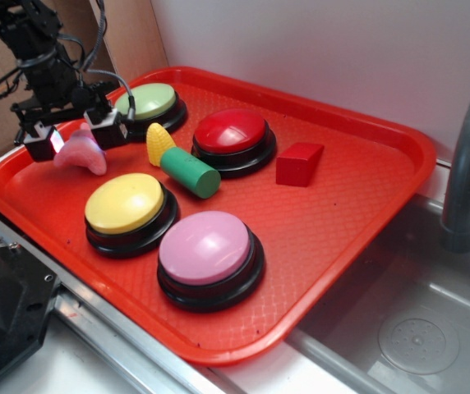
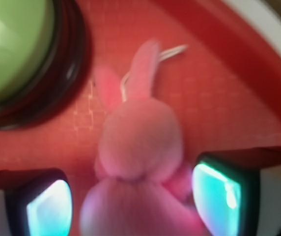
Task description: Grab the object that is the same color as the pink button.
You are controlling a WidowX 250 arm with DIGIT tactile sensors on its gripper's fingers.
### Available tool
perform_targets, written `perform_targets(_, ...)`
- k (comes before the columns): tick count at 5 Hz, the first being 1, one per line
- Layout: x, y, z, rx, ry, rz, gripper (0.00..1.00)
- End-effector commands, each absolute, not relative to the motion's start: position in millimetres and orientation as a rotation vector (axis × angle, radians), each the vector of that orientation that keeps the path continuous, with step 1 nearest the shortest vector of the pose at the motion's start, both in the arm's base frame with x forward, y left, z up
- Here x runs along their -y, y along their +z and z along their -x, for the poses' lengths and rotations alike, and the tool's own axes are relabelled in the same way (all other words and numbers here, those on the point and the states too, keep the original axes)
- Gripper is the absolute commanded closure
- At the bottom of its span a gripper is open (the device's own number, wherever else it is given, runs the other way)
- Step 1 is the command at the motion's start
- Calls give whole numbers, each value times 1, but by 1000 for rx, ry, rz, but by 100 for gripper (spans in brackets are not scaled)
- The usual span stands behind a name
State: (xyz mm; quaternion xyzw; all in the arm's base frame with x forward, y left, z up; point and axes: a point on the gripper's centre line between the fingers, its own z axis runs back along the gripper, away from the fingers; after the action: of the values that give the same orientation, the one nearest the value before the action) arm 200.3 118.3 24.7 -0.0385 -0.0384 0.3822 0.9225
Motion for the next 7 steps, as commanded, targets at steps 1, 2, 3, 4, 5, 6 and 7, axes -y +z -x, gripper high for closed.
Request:
perform_targets(1,-121,22,-198,145,773,74,0)
perform_targets(2,-119,29,-196,165,763,74,100)
perform_targets(3,-113,44,-196,193,706,37,100)
perform_targets(4,-100,73,-203,175,560,14,100)
perform_targets(5,-76,110,-213,119,437,35,100)
perform_targets(6,-51,148,-220,90,375,126,100)
perform_targets(7,-30,178,-221,101,313,169,100)
